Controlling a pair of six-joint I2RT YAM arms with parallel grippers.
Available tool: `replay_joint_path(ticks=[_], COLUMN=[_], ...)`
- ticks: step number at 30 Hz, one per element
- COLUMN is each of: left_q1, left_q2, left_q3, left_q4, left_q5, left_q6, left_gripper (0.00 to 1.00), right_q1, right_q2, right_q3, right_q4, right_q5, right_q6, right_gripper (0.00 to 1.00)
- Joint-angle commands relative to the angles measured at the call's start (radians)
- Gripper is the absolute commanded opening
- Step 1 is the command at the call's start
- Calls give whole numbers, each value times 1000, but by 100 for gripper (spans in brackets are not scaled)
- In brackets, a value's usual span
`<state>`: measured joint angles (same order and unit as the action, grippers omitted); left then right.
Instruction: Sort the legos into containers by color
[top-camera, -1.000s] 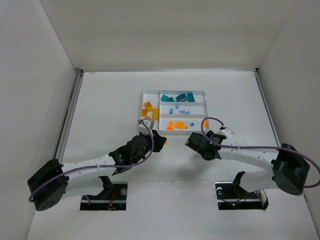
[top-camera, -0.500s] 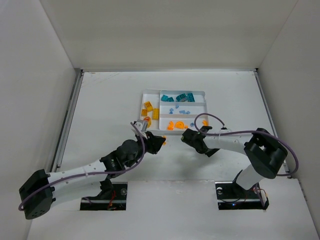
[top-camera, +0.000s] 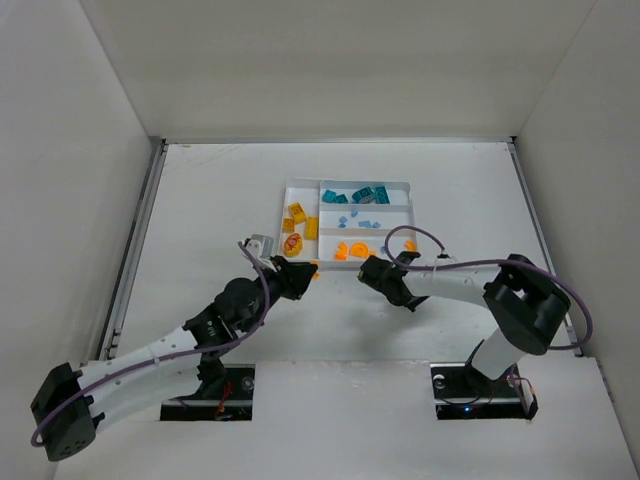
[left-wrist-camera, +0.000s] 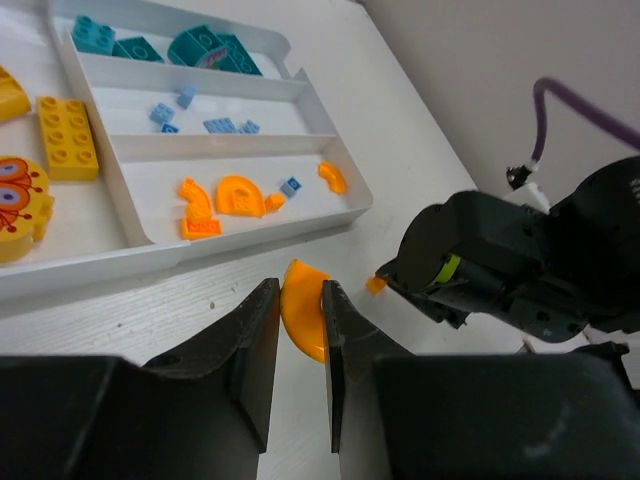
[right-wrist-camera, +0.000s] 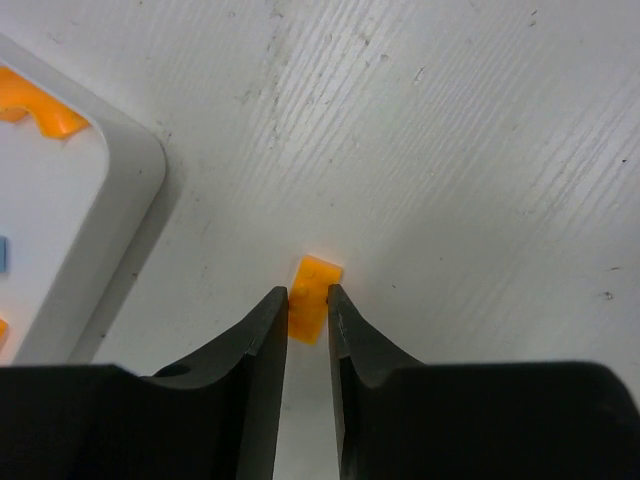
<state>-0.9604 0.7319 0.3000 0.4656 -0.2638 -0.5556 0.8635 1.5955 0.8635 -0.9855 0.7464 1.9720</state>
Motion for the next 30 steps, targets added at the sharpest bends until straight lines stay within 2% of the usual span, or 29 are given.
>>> replay_joint_path(ticks=[1, 8, 14, 17, 19, 23, 25, 30], left_q1=[41, 30, 51, 65, 76, 99, 108, 122], left_q2=[-74, -74, -54, -28, -6, 64, 110, 280], left_q3=[-18, -18, -19, -13, -10, 11, 34, 141], left_q4=[-13, -22, -19, -12, -2, 14, 19, 45], left_q5=[-5, -5, -6, -8, -8, -9, -17, -25], left_q6=[-4, -4, -4, -3, -3, -4, -4, -4], left_gripper=[12, 12, 13, 13, 13, 13, 12, 12], right_q1=[7, 53, 197, 260, 283, 311, 329, 340], right_q2=[40, 83, 87, 44, 5, -93, -141, -267], right_q3=[6, 44, 85, 65, 40, -13, -44, -142], right_q4=[91, 163, 202, 163, 131, 136, 152, 221], right_q5=[-45, -38, -33, -10, 8, 48, 74, 88], right_q6=[65, 35, -24, -16, -16, -93, -123, -206], right_gripper=[27, 23, 23, 24, 29, 47, 53, 55])
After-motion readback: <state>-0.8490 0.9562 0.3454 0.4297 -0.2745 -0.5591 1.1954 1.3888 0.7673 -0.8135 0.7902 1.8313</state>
